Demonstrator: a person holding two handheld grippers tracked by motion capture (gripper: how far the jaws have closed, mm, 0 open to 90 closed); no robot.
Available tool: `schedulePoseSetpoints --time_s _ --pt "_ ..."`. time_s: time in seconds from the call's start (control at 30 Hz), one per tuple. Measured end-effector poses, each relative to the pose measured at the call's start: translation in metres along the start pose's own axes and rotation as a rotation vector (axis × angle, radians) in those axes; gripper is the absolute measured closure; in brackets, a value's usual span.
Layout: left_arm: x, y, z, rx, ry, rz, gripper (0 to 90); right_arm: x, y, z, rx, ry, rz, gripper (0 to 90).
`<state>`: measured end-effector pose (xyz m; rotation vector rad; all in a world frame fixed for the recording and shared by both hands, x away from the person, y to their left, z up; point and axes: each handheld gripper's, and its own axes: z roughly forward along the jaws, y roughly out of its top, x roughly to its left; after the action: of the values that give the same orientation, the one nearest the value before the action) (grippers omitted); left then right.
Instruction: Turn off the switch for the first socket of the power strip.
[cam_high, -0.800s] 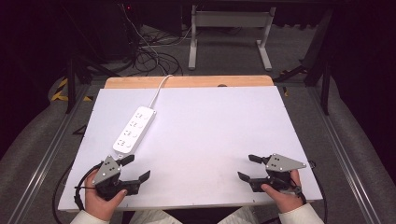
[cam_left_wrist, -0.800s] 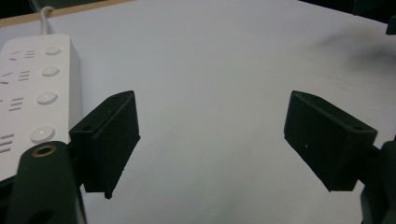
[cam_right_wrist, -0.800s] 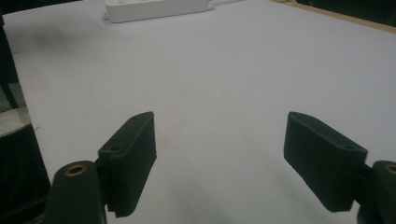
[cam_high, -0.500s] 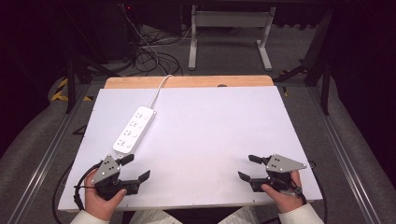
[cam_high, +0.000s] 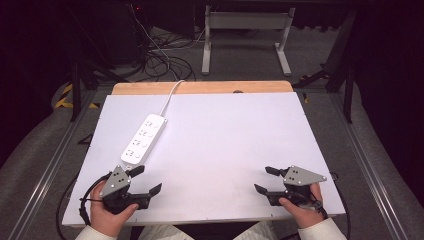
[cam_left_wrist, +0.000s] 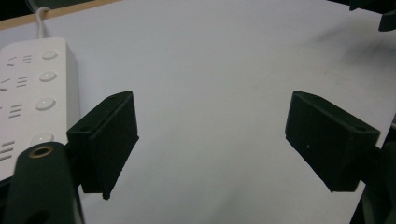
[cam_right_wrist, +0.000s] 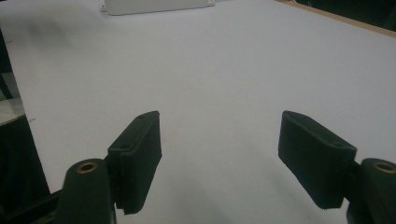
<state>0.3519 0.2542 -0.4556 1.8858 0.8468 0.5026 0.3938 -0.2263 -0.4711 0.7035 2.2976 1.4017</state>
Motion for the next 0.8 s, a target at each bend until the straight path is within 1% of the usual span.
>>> schedulePoseSetpoints --time_s 0.03,0.1,0.13,0.17,0.2,0.3,0.33,0.4,0.43,0.47,0.5,0.53,0.57,0.6,0.63,0.7,0.73,0.8 --pt "0.0 0.0 0.0 -0.003 -0.006 -0.014 20.1 0.0 0.0 0.0 0.001 0.0 0.0 30.5" --pt "0.002 0.002 0.0 0.013 -0.014 -0.026 23.0 0.0 0.0 0.0 0.005 0.001 0.002 30.5" --pt "0.003 0.003 0.0 0.021 -0.024 -0.027 23.9 0.0 0.0 0.0 0.007 0.002 0.004 30.5" --pt "0.003 0.004 0.001 0.022 -0.025 -0.029 24.3 -0.001 -0.001 0.0 0.008 0.005 0.005 30.5" --pt "0.005 0.006 0.0 0.039 -0.028 -0.021 25.5 -0.001 -0.001 0.0 0.01 0.005 0.005 30.5" --pt "0.007 0.009 -0.001 0.043 -0.025 -0.016 27.1 -0.001 -0.001 0.001 0.01 0.006 0.007 30.5" --pt "0.007 0.011 -0.001 0.046 -0.026 -0.021 28.5 -0.001 -0.001 0.001 0.011 0.007 0.008 30.4" --pt "0.011 0.016 -0.001 0.055 -0.025 -0.017 30.2 -0.001 -0.002 0.002 0.016 0.007 0.009 30.4" --pt "0.011 0.016 -0.001 0.055 -0.025 -0.017 30.3 -0.001 -0.002 0.002 0.016 0.007 0.009 30.4" --pt "0.012 0.018 -0.001 0.056 -0.032 -0.029 30.3 -0.001 -0.002 0.002 0.021 0.006 0.011 30.3" --pt "0.013 0.02 -0.001 0.06 -0.034 -0.029 30.3 -0.001 -0.002 0.002 0.021 0.006 0.011 30.3" --pt "0.014 0.022 -0.001 0.059 -0.035 -0.036 31.8 -0.002 -0.002 0.003 0.02 0.007 0.016 30.2" --pt "0.017 0.027 -0.001 0.049 -0.034 -0.032 32.4 -0.002 -0.002 0.003 0.022 0.007 0.018 30.2" --pt "0.017 0.027 -0.001 0.049 -0.034 -0.032 32.4 -0.002 -0.003 0.003 0.022 0.007 0.018 30.2" --pt "0.02 0.032 -0.001 0.046 -0.033 -0.03 32.6 -0.002 -0.003 0.003 0.024 0.005 0.018 30.2" --pt "0.021 0.034 -0.001 0.042 -0.033 -0.032 33.1 -0.002 -0.003 0.003 0.025 0.005 0.019 30.1" --pt "0.022 0.037 -0.001 0.04 -0.03 -0.022 33.2 -0.002 -0.003 0.003 0.024 0.006 0.02 30.1" --pt "0.024 0.042 -0.001 0.04 -0.027 -0.017 33.2 -0.002 -0.003 0.003 0.024 0.007 0.02 30.1"
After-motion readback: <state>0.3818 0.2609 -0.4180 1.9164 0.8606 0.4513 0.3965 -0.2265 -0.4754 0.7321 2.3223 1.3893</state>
